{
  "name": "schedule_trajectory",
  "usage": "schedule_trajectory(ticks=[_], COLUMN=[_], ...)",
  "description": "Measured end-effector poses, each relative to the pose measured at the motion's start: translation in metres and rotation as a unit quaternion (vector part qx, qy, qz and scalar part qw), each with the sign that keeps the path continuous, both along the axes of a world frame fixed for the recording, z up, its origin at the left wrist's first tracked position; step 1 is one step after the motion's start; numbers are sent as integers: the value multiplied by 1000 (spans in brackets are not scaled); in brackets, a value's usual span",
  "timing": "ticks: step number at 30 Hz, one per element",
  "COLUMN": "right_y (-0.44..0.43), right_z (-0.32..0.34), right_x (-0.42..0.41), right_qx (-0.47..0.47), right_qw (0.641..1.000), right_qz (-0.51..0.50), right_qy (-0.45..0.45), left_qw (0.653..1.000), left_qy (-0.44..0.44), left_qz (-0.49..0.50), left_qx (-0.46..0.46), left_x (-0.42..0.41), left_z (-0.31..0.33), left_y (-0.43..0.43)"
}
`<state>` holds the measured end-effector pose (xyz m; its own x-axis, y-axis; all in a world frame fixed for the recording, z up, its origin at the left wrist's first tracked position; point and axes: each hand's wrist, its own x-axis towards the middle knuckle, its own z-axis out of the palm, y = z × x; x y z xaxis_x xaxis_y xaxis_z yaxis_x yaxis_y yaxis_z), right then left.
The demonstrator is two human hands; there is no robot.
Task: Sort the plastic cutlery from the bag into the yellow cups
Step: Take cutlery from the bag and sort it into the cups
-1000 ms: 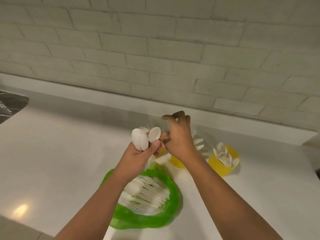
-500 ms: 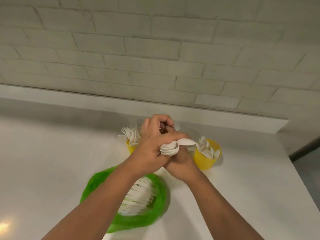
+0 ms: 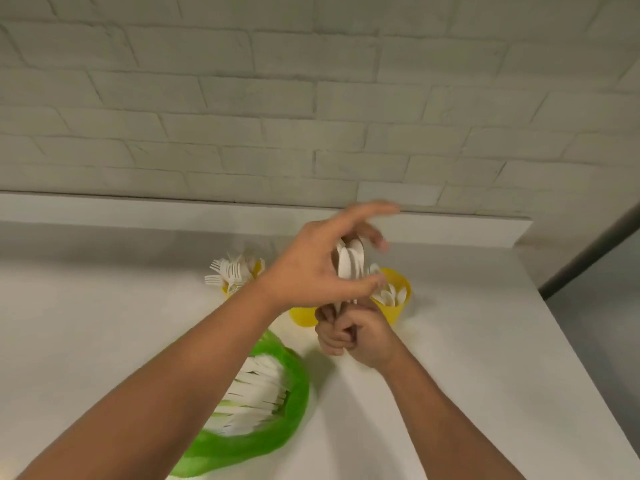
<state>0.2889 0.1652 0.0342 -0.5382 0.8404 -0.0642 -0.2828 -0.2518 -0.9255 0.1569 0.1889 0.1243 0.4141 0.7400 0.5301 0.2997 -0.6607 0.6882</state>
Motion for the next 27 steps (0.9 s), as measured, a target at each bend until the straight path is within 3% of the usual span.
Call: schedule_trajectory(ticks=[3,6,9,17,20,24,27], right_y=[7,21,38,76,88,103,109], right_z=[11,25,40,59,55,32,3], right_x=[18,27,39,82,95,115,116], right_qx=[20,155,203,251,264,203,162], right_qw=[994,932,893,853,845,848,844], right_qz=[-27,-185,-246,-173,-214,-315,-349], right_qy=[-102,-271,-317,-423,-413,-375,-374], left_qw=[982,961,949,984,987,973,967], left_qy=[67,73,89,86,55,-75,-13], left_qz=[82,174,212,150,142,208,233], left_qx=[154,203,214,51,43,-63,-104], left_x=[20,49,73,101,96,86,81], left_z=[-12,-17,-7,1,-3,-43,-89], left_y=[22,42,54,71,75,61,33])
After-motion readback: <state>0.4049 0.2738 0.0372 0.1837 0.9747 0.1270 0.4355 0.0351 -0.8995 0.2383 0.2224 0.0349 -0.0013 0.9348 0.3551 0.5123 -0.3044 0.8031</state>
